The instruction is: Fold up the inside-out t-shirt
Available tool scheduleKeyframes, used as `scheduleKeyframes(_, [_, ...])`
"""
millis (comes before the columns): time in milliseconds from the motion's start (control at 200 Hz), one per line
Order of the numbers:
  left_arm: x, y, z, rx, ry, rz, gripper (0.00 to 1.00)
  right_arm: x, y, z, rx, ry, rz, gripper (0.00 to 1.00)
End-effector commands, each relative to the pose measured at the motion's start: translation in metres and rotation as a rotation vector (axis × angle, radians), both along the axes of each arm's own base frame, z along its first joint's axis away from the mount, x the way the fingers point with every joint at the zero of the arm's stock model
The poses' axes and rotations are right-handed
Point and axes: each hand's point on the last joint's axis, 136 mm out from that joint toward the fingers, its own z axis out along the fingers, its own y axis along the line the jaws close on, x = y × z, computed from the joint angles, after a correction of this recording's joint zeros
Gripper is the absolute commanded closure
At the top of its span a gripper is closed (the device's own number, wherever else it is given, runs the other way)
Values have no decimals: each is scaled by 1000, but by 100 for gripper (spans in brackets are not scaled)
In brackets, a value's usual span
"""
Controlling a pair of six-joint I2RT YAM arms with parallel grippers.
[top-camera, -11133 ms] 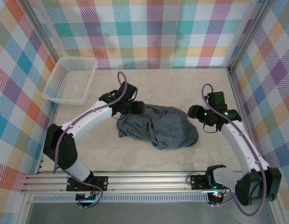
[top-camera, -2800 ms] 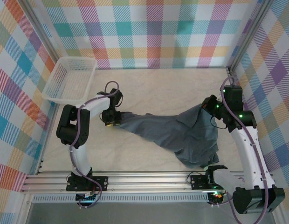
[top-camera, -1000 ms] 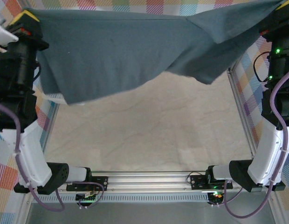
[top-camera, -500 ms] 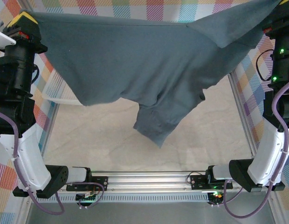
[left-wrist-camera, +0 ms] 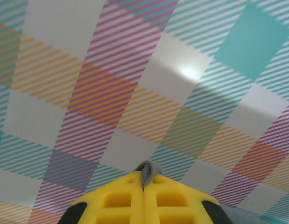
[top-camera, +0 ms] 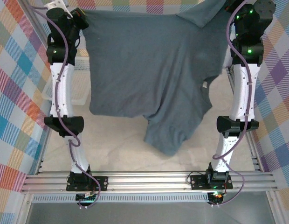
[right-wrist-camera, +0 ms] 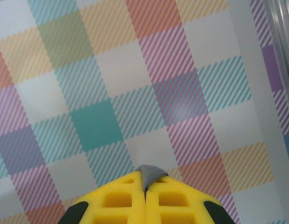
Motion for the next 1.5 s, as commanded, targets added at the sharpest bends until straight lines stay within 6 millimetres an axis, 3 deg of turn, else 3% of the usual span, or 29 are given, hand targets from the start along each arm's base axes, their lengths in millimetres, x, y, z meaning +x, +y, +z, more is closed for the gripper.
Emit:
scheduleKeyframes(0, [-103, 6, 137, 6, -380, -24, 100, -152, -13, 129, 24, -445, 28, 100])
scheduleKeyframes(80, [-117, 6, 144, 12, -387, -35, 100, -169, -21, 133, 70, -441, 46, 100])
scheduleKeyframes(195, [-120, -3, 136, 15, -342, -91, 100, -162, -13, 118, 109, -340, 127, 100])
scheduleKeyframes(265, [-119, -16, 119, 44, -273, -159, 100, -141, -1, 82, 137, -153, 208, 100])
scheduleKeyframes(340, [-111, -31, 85, 73, -163, -247, 100, -115, 19, 20, 151, 95, 317, 96])
scheduleKeyframes(410, [-104, -41, 37, 70, -54, -304, 100, -100, 28, -51, 218, 291, 376, 95])
scheduleKeyframes(475, [-100, -47, -22, 45, 48, -321, 100, -92, 24, -129, 298, 455, 348, 100])
scheduleKeyframes(485, [-102, -47, -24, 44, 33, -322, 100, -92, 23, -142, 317, 482, 338, 100])
scheduleKeyframes(560, [-108, -53, -91, 2, 133, -321, 100, -102, 12, -230, 424, 636, 248, 100])
scheduleKeyframes(680, [-127, -66, -225, -99, 360, -332, 100, -129, 15, -357, 542, 835, 204, 100])
scheduleKeyframes(760, [-145, -71, -300, -168, 511, -308, 100, -147, 20, -416, 606, 963, 190, 100])
scheduleKeyframes(865, [-167, -63, -384, -236, 720, -229, 100, -166, 28, -468, 695, 1083, 187, 100])
scheduleKeyframes(965, [-182, -56, -432, -240, 885, -176, 100, -183, 21, -496, 773, 1151, 96, 100])
scheduleKeyframes(1070, [-188, -50, -442, -221, 953, -144, 100, -202, 17, -509, 871, 1179, 11, 100])
scheduleKeyframes(1165, [-197, -43, -428, -202, 913, -113, 100, -226, 11, -505, 937, 1118, -52, 100])
scheduleKeyframes(1250, [-218, -38, -407, -176, 859, -109, 100, -273, -12, -505, 1003, 1027, -239, 100])
scheduleKeyframes(1320, [-254, -33, -397, -181, 835, -96, 100, -319, -29, -498, 1026, 912, -359, 100])
scheduleKeyframes(1365, [-275, -25, -386, -182, 777, -67, 100, -338, -34, -487, 1013, 824, -361, 100])
scheduleKeyframes(1405, [-291, -18, -375, -188, 704, -38, 100, -344, -33, -471, 978, 727, -303, 90])
scheduleKeyframes(1435, [-300, -14, -369, -195, 644, -22, 91, -345, -30, -456, 940, 649, -241, 79])
scheduleKeyframes(1495, [-310, -8, -346, -209, 483, -16, 61, -344, -24, -423, 883, 517, -134, 58])
